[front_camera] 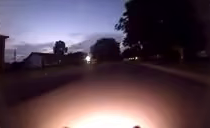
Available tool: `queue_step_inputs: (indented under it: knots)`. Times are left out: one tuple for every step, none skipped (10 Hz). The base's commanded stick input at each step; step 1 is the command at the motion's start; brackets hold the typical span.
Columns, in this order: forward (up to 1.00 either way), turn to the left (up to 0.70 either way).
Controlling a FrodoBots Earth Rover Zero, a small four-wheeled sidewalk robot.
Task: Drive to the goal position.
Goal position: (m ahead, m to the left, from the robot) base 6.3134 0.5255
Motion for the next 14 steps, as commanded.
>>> queue_step_inputs:
  knots:
    - [0.7,0.0]
    - [0.7,0.0]
    - [0.7,0.0]
    - [0.7,0.0]
    - [0.7,0.0]
    - [0.7,0.0]
    - [0.7,0.0]
    - [0.7,0.0]
    - [0.7,0.0]
    - [0.7,0.0]
    - [0.7,0.0]
    - [0.7,0.0]
    - [0.7,0.0]
    - [0.7,0.0]
